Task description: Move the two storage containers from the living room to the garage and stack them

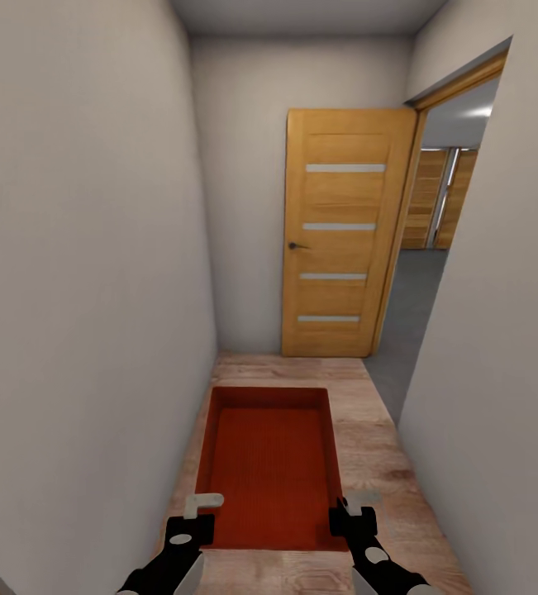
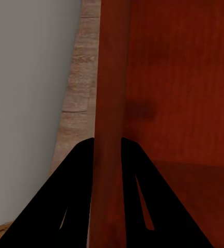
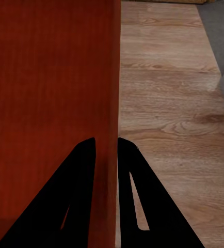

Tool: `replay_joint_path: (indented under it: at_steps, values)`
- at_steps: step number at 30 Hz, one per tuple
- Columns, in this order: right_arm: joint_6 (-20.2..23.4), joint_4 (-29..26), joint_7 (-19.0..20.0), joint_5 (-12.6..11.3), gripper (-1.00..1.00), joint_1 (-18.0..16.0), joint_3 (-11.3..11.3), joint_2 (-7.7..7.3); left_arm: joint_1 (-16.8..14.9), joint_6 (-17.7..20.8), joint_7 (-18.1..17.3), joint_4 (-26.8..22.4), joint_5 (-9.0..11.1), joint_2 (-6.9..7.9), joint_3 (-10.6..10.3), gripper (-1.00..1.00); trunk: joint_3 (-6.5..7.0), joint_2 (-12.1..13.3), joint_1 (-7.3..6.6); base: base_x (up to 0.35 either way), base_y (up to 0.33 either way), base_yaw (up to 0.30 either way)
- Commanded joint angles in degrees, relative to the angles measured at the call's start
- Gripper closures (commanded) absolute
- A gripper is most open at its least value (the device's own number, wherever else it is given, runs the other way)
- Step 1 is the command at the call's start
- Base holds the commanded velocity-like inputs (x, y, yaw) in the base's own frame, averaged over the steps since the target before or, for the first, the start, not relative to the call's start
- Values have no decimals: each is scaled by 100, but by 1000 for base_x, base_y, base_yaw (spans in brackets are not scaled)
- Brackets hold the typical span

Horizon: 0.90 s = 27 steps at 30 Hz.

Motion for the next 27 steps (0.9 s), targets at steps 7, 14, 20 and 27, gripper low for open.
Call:
replay_joint_path:
  at_steps: [7, 14, 20, 27]
  values:
    - [-550, -9, -20, 1, 100, -11, 35, -16, -1, 9, 67, 65, 91, 34, -148, 100, -9, -8, 5, 322, 0, 0]
    - [-550, -9, -20, 1, 100, -11, 35, -16, -1, 8, 67, 65, 89, 34, -148, 100, -9, -8, 5, 322, 0, 0]
    - [-552, -11, -20, 6, 100, -11, 35, -16, -1, 8, 67, 65, 90, 34, -148, 100, -9, -8, 5, 322, 0, 0]
    - [-552, -9, -20, 5, 100, -11, 35, -16, -1, 8, 68, 65, 90, 34, -148, 100, -9, -8, 5, 322, 0, 0]
